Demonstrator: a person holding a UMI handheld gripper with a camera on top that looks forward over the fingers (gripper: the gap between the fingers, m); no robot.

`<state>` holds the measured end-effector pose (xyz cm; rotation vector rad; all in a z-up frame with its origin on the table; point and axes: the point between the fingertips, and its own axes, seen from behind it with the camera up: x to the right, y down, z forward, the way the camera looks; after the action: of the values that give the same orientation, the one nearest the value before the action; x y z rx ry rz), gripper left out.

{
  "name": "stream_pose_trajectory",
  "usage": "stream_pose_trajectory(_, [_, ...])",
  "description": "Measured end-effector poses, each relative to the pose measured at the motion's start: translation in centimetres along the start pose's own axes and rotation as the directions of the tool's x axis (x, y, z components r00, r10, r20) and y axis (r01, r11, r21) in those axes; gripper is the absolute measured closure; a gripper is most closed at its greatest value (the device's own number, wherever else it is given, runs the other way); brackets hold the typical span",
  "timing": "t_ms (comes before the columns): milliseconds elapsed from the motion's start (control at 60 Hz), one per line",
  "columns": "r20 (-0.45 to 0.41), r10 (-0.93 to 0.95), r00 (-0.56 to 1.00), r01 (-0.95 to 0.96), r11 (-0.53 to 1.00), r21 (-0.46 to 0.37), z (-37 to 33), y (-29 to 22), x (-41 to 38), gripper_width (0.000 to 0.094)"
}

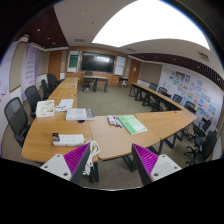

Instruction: Unplug charger

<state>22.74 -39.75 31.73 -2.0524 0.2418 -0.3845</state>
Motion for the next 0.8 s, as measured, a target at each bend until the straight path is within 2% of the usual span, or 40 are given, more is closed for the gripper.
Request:
stream_pose_trajectory(117, [0.005, -0.009, 1.0, 0.009, 1.0, -0.014, 0.7, 1.4, -1.1, 0.0084])
stream_pose_trajectory(300, [0.044, -0.012, 0.999, 0.015, 0.998, -0.063, 2.6, 6.7, -5.2, 0.0079])
stream_pose_trajectory(417, [0.105, -0.019, 0.994, 0.028, 0.995, -0.091, 4.2, 10.4, -10.3, 0.0074])
stream_pose_trajectory(517, [0.195, -0.01, 0.981, 0.032, 0.993, -0.109, 6.5, 13.1, -16.8, 0.0072])
stream_pose_trajectory(617, [0.265, 0.0, 0.964, 0.031, 0.993, -0.112, 10.1, 13.7, -23.5, 0.0082])
stream_pose_trajectory(800, [0.336, -0.008, 0.942, 0.021, 0.999, -0.035, 19.0, 11.0, -33.4, 0.0089])
